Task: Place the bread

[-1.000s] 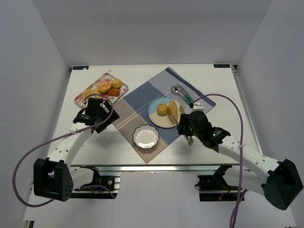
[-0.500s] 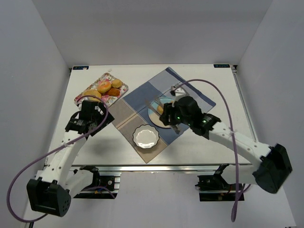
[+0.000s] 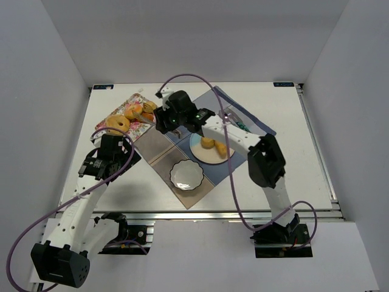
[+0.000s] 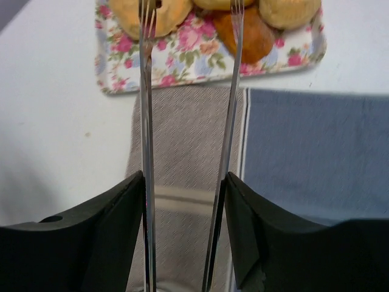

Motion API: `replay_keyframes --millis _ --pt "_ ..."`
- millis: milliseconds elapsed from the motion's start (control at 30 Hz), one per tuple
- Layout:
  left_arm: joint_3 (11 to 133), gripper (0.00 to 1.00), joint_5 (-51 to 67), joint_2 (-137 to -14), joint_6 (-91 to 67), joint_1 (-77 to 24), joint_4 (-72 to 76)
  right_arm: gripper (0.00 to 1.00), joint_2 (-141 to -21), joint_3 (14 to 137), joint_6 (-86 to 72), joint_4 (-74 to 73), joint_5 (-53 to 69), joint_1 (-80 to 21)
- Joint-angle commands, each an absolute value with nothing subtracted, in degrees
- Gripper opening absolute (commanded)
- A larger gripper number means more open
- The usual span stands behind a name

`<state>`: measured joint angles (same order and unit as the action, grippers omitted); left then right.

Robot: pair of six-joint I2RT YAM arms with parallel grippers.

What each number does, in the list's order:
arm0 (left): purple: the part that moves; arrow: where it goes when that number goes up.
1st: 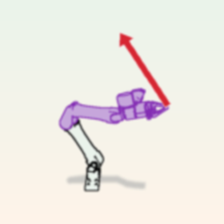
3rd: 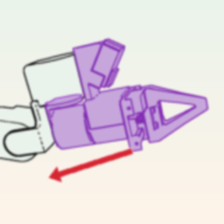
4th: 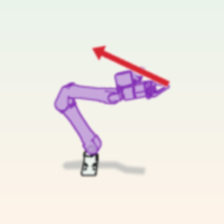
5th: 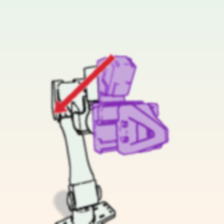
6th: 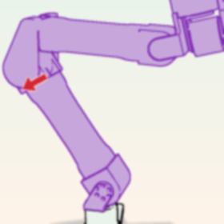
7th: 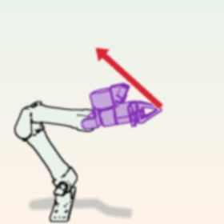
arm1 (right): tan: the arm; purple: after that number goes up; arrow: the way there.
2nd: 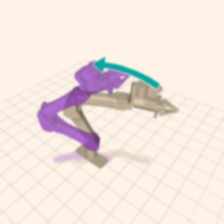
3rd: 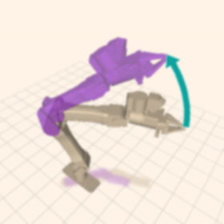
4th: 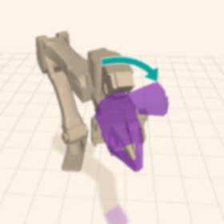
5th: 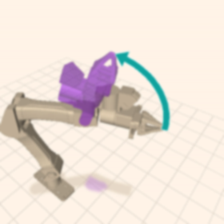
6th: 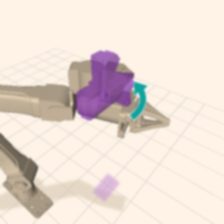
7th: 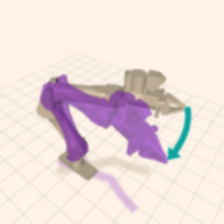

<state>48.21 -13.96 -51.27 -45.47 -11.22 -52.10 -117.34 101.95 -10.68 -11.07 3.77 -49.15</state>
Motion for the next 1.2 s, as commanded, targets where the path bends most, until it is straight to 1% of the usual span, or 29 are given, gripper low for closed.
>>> replay_keyframes --millis 0,33,100,167,400,633,733,933,1167 --pt "49.31 0.98 -14.15 -51.33 -44.65 -11.43 -52.38 0.59 -124.61 115.02 -1.07 -19.85 3.7 -49.31" --pt "49.31 0.98 -13.98 -51.42 -44.56 -11.34 -52.21 0.59 -128.37 117.57 -0.18 -21.17 3.34 -49.31" --pt "49.22 0.98 -13.8 -51.42 -44.12 -11.43 -51.86 0.61 -131.47 123.8 2.63 -23.89 2.99 -49.31" --pt "49.31 0.98 -13.8 -51.68 -43.95 -11.34 -51.77 0.62 -134.47 125.94 2.9 -24.35 2.38 -49.22" --pt "48.96 0.98 -12.83 -52.47 -43.42 -11.43 -50.63 0.66 -137.02 125.59 2.29 -22.06 1.33 -48.34" --pt "48.52 0.98 -12.57 -52.91 -43.24 -11.42 -50.19 0.66 -139.22 125.86 0.97 -22.32 0.26 -47.99" --pt "48.43 0.98 -12.48 -53.09 -43.24 -11.42 -50.01 0.66 -138.52 125.42 1.23 -22.24 -2.55 -47.81" --pt "48.34 0.98 -12.04 -53.61 -43.15 -11.42 -49.31 0.66 -138.86 125.86 0.88 -21.36 -0.62 -47.64" --pt "48.16 0.98 -12.04 -53.88 -43.07 -11.42 -49.04 0.65 -141.85 129.72 0.44 -21.89 2.02 -47.64"
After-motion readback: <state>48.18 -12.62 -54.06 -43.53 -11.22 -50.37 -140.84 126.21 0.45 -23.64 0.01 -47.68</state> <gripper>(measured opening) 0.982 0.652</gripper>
